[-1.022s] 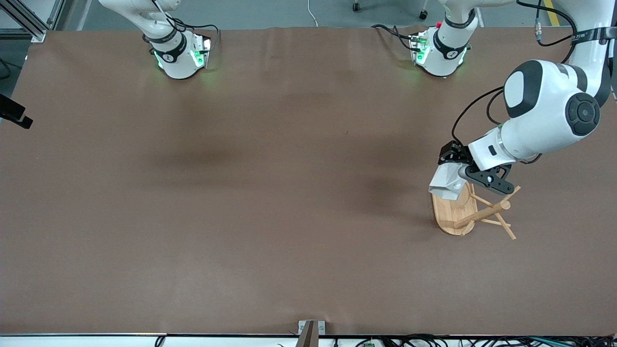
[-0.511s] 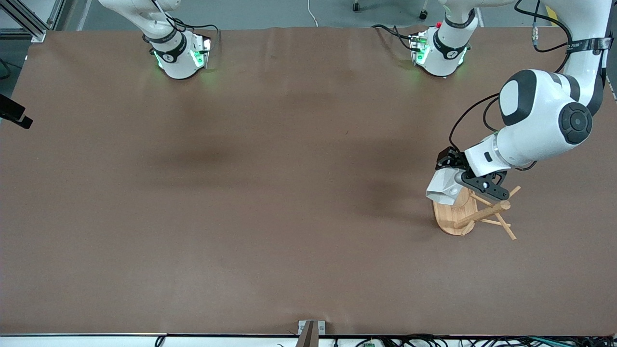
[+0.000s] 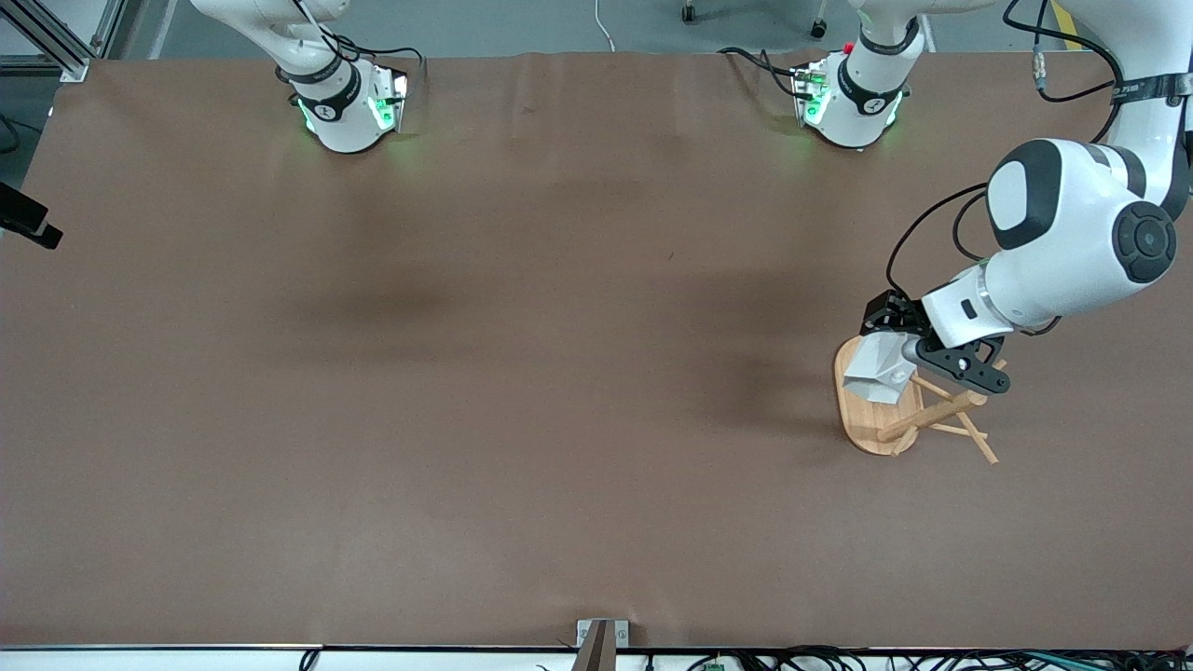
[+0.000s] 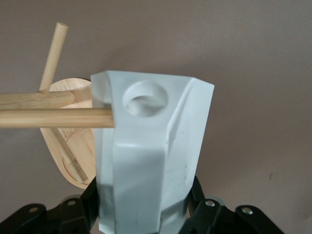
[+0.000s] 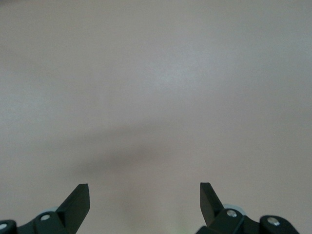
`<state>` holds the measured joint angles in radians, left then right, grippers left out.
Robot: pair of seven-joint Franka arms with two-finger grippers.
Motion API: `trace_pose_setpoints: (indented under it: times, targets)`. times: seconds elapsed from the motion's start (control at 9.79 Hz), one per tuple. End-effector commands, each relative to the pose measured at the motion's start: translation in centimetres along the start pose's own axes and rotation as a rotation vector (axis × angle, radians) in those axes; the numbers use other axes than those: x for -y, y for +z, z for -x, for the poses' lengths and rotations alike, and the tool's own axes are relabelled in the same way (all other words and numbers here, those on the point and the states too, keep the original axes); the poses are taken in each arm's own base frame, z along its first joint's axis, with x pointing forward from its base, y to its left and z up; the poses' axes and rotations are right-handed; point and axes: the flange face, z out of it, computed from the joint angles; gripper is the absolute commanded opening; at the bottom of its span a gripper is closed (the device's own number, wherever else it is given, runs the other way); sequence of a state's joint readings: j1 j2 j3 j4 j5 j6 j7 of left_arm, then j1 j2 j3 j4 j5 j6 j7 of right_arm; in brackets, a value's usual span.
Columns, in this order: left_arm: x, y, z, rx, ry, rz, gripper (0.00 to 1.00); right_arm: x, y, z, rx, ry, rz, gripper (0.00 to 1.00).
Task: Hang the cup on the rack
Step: 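Lower the cup onto a rack peg with the left gripper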
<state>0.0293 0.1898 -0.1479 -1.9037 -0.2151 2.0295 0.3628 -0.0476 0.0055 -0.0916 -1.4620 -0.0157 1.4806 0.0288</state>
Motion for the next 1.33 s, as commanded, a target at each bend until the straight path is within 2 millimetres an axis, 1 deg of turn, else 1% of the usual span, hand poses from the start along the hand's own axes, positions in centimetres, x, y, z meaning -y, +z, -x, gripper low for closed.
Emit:
trace_pose_setpoints:
  times: [0.0,0.2,0.31,0.41,0.51,0.61,0.72,0.82,0.92,1.02,1.12,1.23]
  targets:
    - [1.4,1.4,-0.3,0.005,-0.004,0.019,0.04,-0.1,-0.2,0.0,-0.004,0.013,-0.002,1.00]
    - [2.1,1.9,-0.5,-0.011,-0.014,0.014,0.04,-0.1,-0.2,0.0,-0.004,0.013,-0.002,1.00]
    - [3.6,2.0,-0.2,-0.013,-0.042,0.011,0.05,-0.1,-0.2,0.0,-0.004,0.013,-0.002,1.00]
    - [3.9,2.1,-0.1,-0.017,-0.055,0.021,0.10,-0.1,-0.2,0.0,-0.004,0.013,-0.002,1.00]
    - [4.0,2.1,-0.1,-0.021,-0.066,0.034,0.25,-0.1,-0.2,0.0,-0.004,0.013,-0.002,1.00]
    - [3.9,2.0,-0.2,-0.024,-0.079,0.033,0.99,-0.1,-0.2,0.0,-0.004,0.013,-0.002,1.00]
    - [3.8,1.8,-0.2,-0.027,-0.104,0.032,1.00,-0.1,-0.2,0.0,-0.004,0.013,-0.002,1.00]
    - [3.7,0.9,-0.3,-0.042,-0.156,0.028,1.00,-0.1,-0.2,0.0,-0.004,0.013,-0.002,1.00]
    - [3.1,-0.7,-0.4,-0.066,-0.226,0.018,1.00,-0.1,-0.2,0.0,-0.004,0.013,-0.002,1.00]
    - [2.3,-2.9,-0.6,-0.097,-0.269,0.006,1.00,-0.2,-0.2,0.0,-0.004,0.014,-0.002,1.00]
    - [1.3,-5.4,-0.5,-0.127,-0.312,-0.004,1.00,-0.1,-0.2,0.0,-0.004,0.013,-0.002,1.00]
    - [-0.1,-7.2,-0.1,-0.132,-0.353,-0.025,1.00,-0.2,-0.2,0.0,-0.004,0.014,-0.002,1.00]
